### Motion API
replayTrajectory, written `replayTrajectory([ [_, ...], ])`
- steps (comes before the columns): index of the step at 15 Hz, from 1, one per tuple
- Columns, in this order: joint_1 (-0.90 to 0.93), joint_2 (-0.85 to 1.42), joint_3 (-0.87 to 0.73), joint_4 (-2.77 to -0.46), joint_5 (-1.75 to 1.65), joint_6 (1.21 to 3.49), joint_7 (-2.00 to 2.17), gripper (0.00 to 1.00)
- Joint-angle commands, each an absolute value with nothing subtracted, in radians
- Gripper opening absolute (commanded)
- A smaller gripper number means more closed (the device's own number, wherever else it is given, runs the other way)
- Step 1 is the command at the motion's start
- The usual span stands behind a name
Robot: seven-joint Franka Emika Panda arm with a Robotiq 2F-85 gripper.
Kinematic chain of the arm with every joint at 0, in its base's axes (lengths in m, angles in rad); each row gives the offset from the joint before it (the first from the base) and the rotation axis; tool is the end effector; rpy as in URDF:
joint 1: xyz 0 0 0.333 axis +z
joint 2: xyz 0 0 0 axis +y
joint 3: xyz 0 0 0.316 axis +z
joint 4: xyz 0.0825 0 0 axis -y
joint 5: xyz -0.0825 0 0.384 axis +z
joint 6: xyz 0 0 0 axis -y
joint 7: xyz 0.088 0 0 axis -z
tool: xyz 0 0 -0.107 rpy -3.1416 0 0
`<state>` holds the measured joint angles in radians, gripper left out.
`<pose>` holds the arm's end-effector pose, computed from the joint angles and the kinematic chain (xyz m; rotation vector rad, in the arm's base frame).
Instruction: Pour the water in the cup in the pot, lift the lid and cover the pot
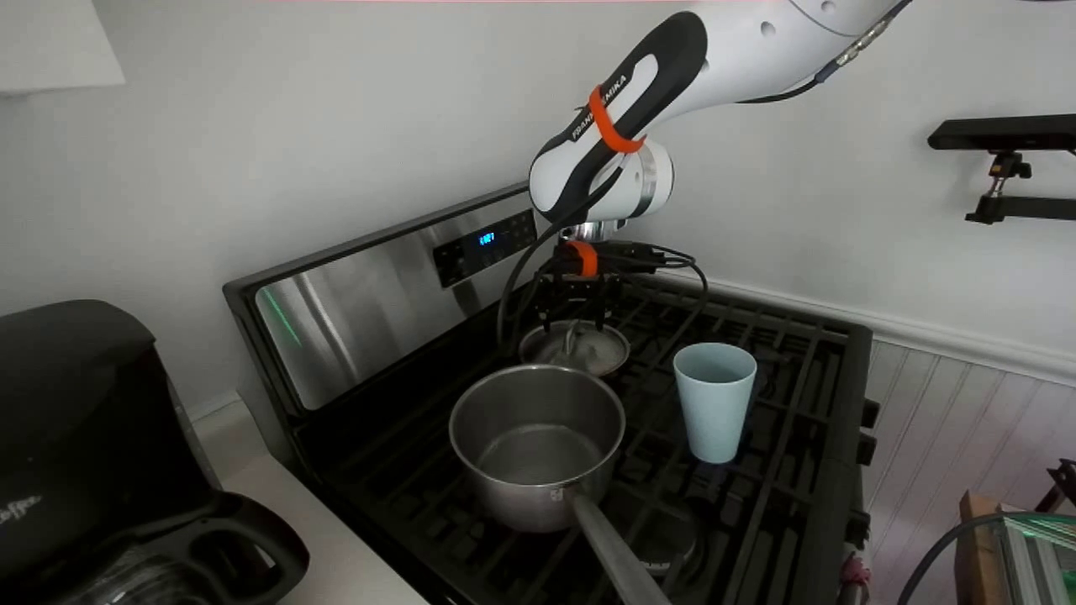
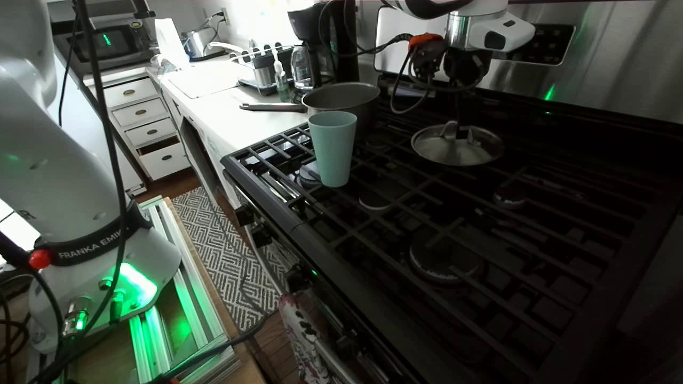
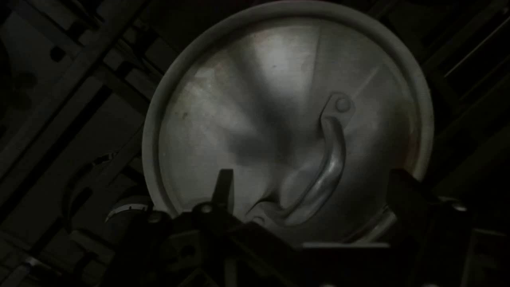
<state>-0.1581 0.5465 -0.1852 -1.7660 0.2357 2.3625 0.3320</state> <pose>0.6332 -0.2114 0.2644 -2.8176 1.2058 -0.0988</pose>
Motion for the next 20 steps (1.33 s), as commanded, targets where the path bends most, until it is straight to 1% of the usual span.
replayTrajectory([
  [1,-0.177,0.574,-0.167,-1.732,0.261,2.383,0.341,0.74],
  [2,-0.177,0.576,-0.168,-1.732,0.26,2.385,0.342,0.71],
  [3,-0.176,0.577,-0.169,-1.731,0.258,2.385,0.344,0.65],
  [4,-0.172,0.58,-0.174,-1.73,0.249,2.383,0.35,0.56],
  [6,-0.173,0.582,-0.173,-1.731,0.251,2.387,0.347,0.44],
  [9,-0.173,0.587,-0.174,-1.729,0.249,2.391,0.347,0.21],
  [12,-0.174,0.588,-0.173,-1.73,0.249,2.393,0.344,0.02],
  [14,-0.176,0.583,-0.172,-1.734,0.249,2.392,0.34,0.0],
  [15,-0.177,0.579,-0.172,-1.736,0.249,2.392,0.336,0.0],
  [16,-0.178,0.574,-0.171,-1.74,0.25,2.389,0.334,0.02],
  [20,-0.184,0.543,-0.169,-1.76,0.248,2.382,0.309,0.02],
])
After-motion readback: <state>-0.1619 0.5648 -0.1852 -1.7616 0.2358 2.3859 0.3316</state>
